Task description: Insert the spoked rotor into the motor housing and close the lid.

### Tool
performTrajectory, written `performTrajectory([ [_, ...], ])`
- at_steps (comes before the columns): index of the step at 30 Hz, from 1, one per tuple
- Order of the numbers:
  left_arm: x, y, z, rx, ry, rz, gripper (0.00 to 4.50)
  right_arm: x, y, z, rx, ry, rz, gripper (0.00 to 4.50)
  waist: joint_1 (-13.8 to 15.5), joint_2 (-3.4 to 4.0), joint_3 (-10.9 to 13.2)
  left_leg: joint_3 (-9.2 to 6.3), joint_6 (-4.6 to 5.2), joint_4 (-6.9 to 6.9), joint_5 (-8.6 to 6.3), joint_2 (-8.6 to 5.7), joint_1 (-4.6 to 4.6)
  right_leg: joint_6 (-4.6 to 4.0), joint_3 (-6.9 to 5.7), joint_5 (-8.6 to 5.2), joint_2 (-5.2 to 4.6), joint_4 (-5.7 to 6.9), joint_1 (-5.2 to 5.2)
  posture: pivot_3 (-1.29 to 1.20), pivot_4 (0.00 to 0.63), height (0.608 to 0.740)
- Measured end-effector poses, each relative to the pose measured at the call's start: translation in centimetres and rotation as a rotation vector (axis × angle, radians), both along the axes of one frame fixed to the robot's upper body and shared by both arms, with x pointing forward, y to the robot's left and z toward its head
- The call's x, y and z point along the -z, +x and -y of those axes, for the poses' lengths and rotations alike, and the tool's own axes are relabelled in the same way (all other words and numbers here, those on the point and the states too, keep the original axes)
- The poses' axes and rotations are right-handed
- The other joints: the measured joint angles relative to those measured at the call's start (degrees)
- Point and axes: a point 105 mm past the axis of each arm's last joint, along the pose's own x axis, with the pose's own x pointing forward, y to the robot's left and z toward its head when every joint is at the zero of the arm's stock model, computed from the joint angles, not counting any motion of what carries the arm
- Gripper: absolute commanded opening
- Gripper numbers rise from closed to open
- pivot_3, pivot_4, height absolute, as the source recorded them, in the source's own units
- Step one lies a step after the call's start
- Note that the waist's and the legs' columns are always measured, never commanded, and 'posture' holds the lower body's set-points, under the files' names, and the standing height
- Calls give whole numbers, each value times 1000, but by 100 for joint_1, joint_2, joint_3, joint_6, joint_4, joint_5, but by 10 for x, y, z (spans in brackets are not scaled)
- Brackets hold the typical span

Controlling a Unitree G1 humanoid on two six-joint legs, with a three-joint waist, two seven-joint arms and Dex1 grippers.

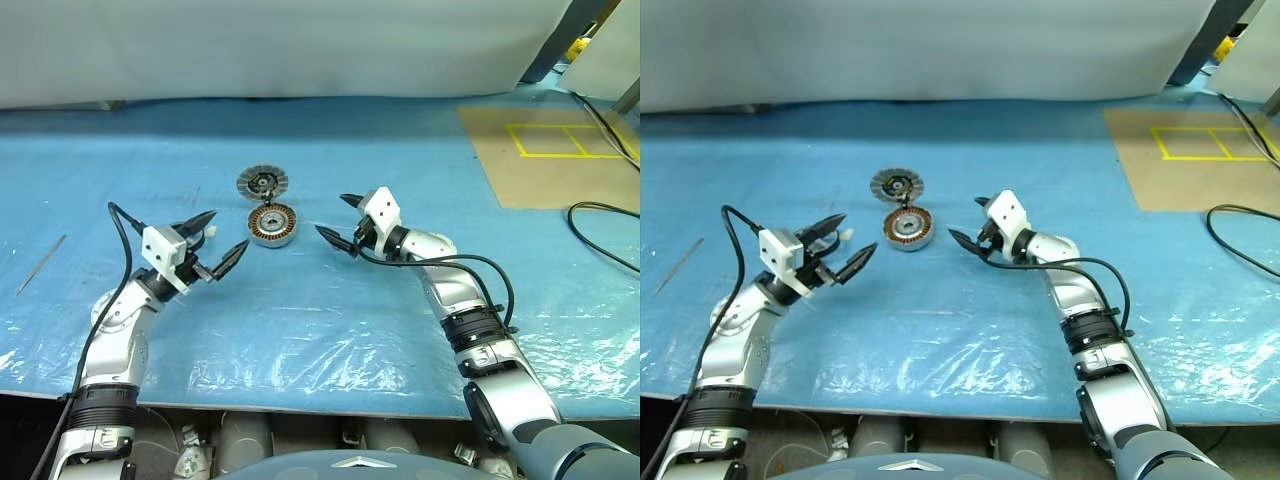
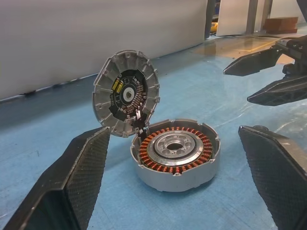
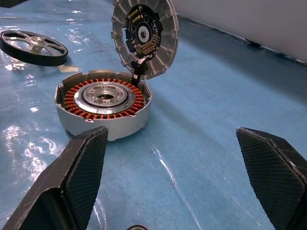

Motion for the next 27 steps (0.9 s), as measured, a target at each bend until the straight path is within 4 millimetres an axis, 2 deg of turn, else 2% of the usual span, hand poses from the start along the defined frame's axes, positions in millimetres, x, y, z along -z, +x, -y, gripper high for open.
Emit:
performTrajectory([
  [14,-2,0,2,2,3,6,4500,0,-1,-1,-13,-9,0,4472,-1,0,0,0,0,0,0,0,0,0,0,0,0,0,0,0,150,740],
  [27,4,-2,2,6,2,-7,4500,-3,-1,-4,-27,-12,6,4472,0,0,0,0,0,1,0,0,0,1,0,1,0,1,0,0,150,740],
])
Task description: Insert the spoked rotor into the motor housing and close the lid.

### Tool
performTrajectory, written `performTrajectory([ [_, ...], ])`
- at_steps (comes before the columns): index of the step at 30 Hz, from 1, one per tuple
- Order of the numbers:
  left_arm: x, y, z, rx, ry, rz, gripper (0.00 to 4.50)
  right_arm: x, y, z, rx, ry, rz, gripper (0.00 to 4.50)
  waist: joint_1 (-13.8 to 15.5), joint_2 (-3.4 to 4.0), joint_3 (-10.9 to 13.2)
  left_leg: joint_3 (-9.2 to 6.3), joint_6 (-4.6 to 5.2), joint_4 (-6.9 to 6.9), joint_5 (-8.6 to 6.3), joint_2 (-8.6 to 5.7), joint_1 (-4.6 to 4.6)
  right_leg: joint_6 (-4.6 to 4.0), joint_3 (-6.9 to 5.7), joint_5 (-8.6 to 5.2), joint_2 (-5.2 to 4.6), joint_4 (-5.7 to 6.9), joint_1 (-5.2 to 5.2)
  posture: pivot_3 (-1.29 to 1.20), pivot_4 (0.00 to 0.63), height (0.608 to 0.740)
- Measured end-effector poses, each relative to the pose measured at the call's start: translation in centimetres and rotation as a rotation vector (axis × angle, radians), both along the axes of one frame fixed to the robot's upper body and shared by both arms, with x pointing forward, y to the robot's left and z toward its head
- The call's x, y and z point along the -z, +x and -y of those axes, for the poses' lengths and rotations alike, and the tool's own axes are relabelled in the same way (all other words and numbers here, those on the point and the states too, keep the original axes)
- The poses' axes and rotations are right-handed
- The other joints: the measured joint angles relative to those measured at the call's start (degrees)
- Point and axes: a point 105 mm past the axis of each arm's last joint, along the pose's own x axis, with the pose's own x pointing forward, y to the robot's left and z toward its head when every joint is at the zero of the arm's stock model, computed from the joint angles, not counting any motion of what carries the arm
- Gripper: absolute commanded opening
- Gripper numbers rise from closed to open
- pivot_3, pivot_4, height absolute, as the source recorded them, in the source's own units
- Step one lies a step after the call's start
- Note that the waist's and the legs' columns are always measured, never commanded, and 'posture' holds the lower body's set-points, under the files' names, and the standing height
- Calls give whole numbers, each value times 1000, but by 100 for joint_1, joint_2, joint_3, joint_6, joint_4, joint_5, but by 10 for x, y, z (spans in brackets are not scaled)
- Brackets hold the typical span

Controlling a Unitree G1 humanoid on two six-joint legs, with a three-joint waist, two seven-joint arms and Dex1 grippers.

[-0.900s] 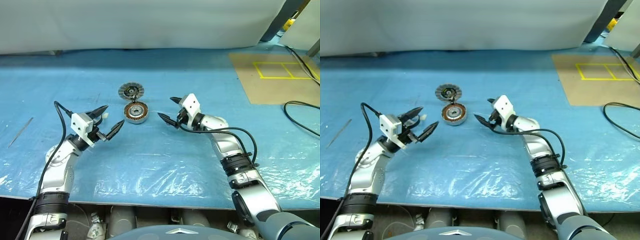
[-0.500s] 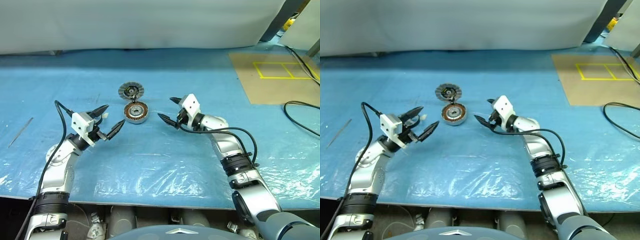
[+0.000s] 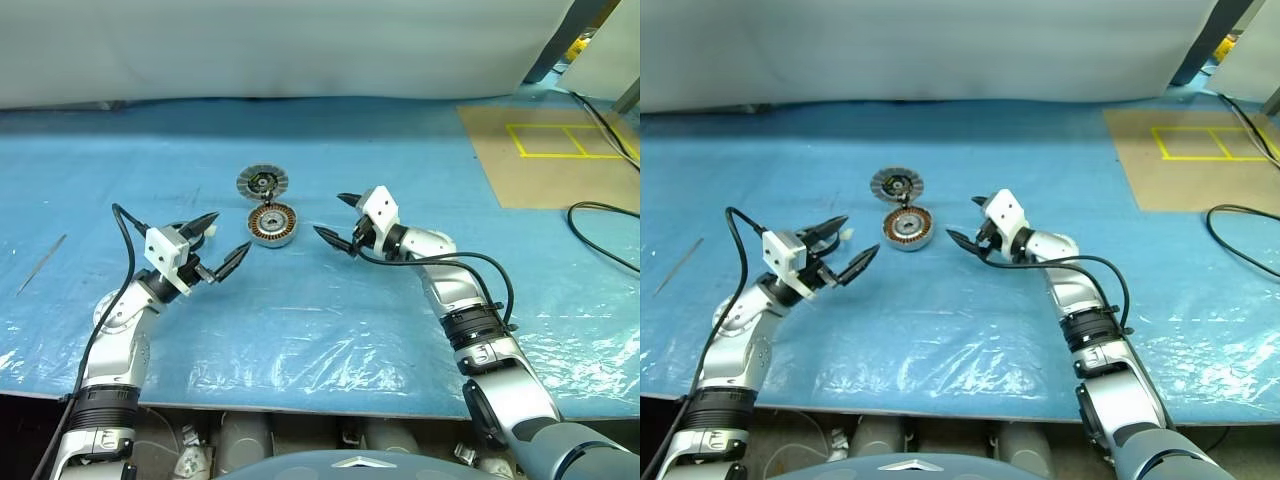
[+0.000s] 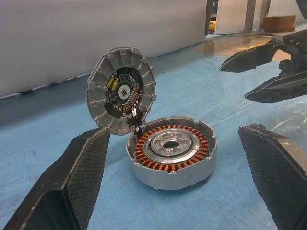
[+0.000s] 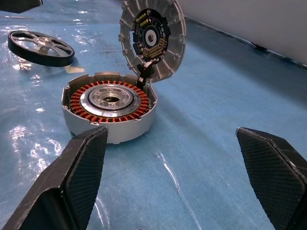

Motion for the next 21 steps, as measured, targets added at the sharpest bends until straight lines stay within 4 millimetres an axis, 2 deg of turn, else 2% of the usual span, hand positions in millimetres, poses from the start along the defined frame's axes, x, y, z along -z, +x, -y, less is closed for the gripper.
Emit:
performTrajectory([
  [5,1,-1,0,0,2,0,4500,1,-1,-2,-11,-6,-3,4472,0,0,0,0,0,0,0,0,0,0,0,0,0,0,0,0,150,740],
  [12,2,-1,2,-1,2,-1,4500,4,0,-14,-54,-59,-26,4472,-8,0,0,0,0,1,0,0,1,-1,0,-1,0,2,0,0,150,740],
  [15,4,-6,3,-9,2,-6,4500,3,2,-31,-121,-100,-36,4472,-31,0,0,0,0,2,0,4,1,-15,0,-9,1,5,-3,0,150,740],
  [21,18,-19,3,-47,-7,-53,4500,-14,5,-76,-291,-186,-5,4472,-26,2,1,2,1,2,-1,6,-3,-28,-2,-16,-1,7,-7,0,150,740],
])
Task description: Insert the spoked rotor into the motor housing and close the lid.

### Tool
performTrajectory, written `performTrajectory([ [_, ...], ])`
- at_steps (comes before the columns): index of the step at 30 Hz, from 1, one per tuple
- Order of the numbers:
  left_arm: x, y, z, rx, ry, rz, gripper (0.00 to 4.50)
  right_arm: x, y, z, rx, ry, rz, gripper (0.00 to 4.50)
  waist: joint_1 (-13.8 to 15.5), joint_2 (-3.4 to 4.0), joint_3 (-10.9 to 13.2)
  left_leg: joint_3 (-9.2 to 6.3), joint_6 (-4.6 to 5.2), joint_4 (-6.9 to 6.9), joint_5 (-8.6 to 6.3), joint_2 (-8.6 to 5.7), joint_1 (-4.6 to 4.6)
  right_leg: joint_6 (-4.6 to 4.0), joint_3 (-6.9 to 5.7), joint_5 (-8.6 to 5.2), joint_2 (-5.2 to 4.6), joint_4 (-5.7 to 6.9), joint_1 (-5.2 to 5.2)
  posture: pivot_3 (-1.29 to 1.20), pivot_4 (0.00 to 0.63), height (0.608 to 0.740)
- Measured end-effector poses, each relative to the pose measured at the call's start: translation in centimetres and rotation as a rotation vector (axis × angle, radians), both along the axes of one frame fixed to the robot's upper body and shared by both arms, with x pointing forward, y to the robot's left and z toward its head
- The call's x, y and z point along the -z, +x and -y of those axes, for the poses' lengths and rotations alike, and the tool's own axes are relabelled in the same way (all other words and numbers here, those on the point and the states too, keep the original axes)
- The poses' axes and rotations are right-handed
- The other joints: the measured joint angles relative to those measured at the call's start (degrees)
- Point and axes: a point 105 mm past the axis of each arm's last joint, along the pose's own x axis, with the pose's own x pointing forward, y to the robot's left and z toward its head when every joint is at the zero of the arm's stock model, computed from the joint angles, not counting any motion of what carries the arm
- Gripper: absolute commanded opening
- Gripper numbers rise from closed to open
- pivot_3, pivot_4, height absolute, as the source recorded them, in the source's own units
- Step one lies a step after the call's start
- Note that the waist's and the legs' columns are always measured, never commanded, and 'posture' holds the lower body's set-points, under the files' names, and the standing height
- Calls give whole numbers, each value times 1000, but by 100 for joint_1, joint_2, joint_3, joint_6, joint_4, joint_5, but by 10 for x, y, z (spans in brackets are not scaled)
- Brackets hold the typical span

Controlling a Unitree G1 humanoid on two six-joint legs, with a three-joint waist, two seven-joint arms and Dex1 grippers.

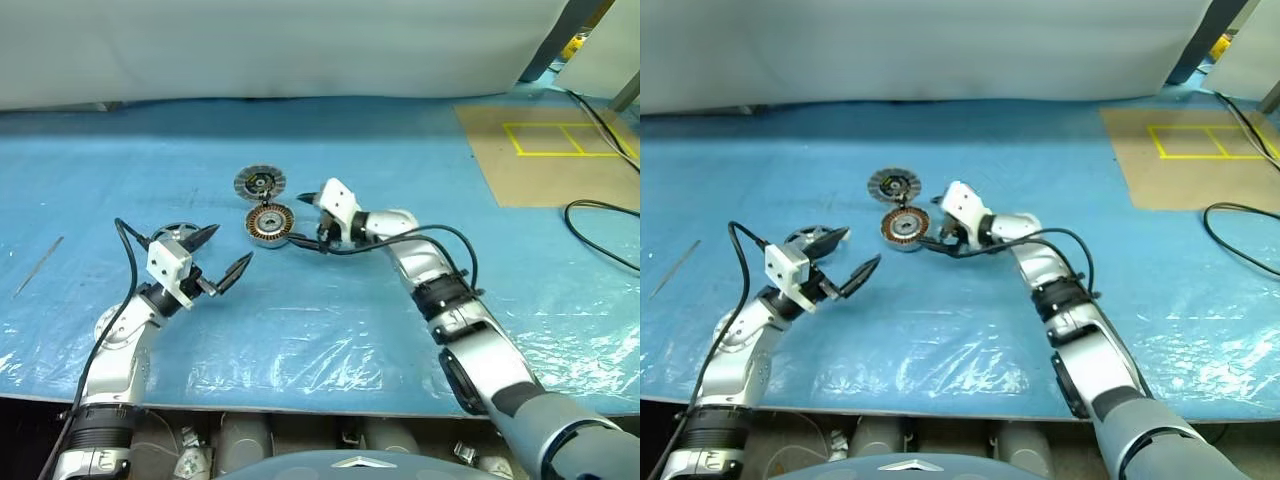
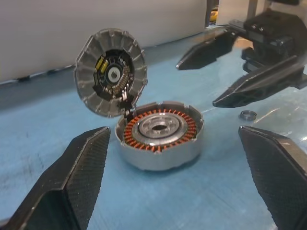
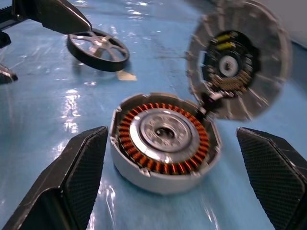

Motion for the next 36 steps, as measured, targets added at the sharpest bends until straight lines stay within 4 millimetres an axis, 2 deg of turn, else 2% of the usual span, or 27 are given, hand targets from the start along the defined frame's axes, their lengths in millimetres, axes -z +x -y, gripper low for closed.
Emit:
performTrajectory([
  [4,8,-11,2,-28,-13,-25,4500,2,8,-22,-34,-108,-36,4472,11,2,2,3,1,2,0,4,-3,-6,-3,-3,0,4,-2,0,150,740],
  [7,12,-18,3,-52,-18,-37,4500,9,13,-30,-22,-211,-50,4472,17,4,3,5,1,2,-1,6,-3,-9,-5,-5,-1,3,-4,0,150,740],
  [15,14,-28,1,-97,-26,-43,4500,23,16,-25,-31,-361,-44,4472,21,8,5,8,6,2,-4,8,-5,-11,-6,-6,-1,6,-7,0,150,740],
  [36,13,-24,4,-96,-26,-46,4500,25,11,-29,-96,-409,21,4472,19,10,6,13,24,3,-14,10,-5,-14,-6,-7,-1,9,-10,0,150,740],
])
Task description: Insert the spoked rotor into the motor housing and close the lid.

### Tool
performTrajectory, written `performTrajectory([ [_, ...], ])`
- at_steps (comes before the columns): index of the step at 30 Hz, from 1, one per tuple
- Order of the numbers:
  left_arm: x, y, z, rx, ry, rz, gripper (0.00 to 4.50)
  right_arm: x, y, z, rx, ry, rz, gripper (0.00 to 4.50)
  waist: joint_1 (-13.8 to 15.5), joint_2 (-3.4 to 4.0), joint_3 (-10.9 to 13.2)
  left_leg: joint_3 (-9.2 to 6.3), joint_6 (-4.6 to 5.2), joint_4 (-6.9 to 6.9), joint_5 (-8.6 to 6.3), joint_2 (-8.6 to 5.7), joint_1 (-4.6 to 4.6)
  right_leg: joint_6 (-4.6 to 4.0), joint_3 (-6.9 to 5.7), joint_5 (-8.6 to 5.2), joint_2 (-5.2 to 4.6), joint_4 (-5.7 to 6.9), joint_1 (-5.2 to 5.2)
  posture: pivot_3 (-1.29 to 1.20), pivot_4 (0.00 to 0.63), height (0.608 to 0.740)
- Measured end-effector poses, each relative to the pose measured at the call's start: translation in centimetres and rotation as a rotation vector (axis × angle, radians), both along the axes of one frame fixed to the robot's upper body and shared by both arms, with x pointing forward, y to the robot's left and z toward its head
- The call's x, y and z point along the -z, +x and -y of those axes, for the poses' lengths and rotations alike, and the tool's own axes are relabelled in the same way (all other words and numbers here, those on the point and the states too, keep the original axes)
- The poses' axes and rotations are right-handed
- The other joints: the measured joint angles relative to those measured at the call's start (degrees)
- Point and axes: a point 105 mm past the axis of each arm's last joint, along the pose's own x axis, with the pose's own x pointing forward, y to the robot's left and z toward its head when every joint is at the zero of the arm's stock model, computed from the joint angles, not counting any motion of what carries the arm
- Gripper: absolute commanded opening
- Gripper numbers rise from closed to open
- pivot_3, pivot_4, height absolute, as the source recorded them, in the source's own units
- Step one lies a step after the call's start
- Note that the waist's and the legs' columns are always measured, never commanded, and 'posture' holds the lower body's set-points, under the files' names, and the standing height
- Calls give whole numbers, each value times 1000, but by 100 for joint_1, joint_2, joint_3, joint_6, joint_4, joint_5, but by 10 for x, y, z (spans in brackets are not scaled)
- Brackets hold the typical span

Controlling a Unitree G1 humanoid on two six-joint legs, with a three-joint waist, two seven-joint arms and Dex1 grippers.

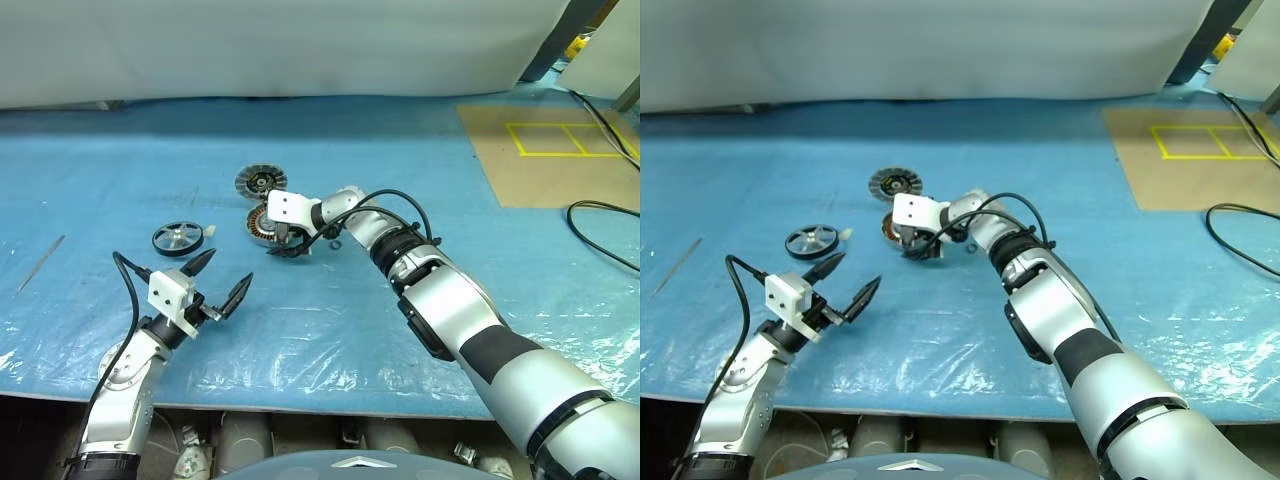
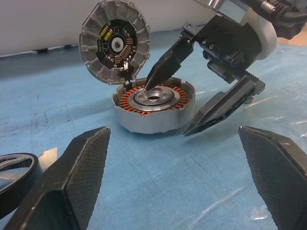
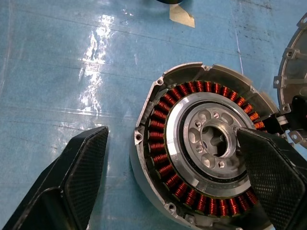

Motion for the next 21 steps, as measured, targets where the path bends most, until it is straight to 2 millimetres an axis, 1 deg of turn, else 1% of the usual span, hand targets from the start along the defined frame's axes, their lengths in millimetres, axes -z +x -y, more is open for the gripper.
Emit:
performTrajectory([
  [2,0,0,1,3,1,-1,4500,0,-1,0,-4,-3,-3,4472,0,0,0,0,0,0,0,0,0,0,0,0,0,0,0,0,150,740],
  [3,1,0,1,4,1,-2,4500,0,-1,0,-6,-4,-6,4304,0,0,0,0,0,0,0,0,0,0,0,0,0,0,0,0,150,740],
  [7,2,0,1,8,4,-4,4500,2,-2,0,-14,-15,-15,3376,0,0,0,0,0,1,0,0,1,0,0,0,0,1,0,0,150,740],
  [8,2,1,2,9,6,-4,4500,2,-2,0,-14,-14,-15,3002,0,0,0,0,0,1,0,0,1,0,0,0,0,2,0,0,150,740],
  [9,1,1,2,9,7,-3,4500,1,-2,0,-15,-12,-15,2763,1,1,0,0,0,1,0,0,1,0,0,0,0,2,0,0,150,740],
  [17,1,1,2,10,10,-2,4500,2,-2,-1,-8,-12,-17,2763,2,1,-1,0,0,2,0,0,2,0,0,0,0,2,1,0,150,740],
  [21,1,2,2,13,10,-4,4500,2,1,0,1,-86,11,2763,1,7,-1,-1,0,3,0,0,5,-1,0,0,-1,3,3,0,150,740],
])
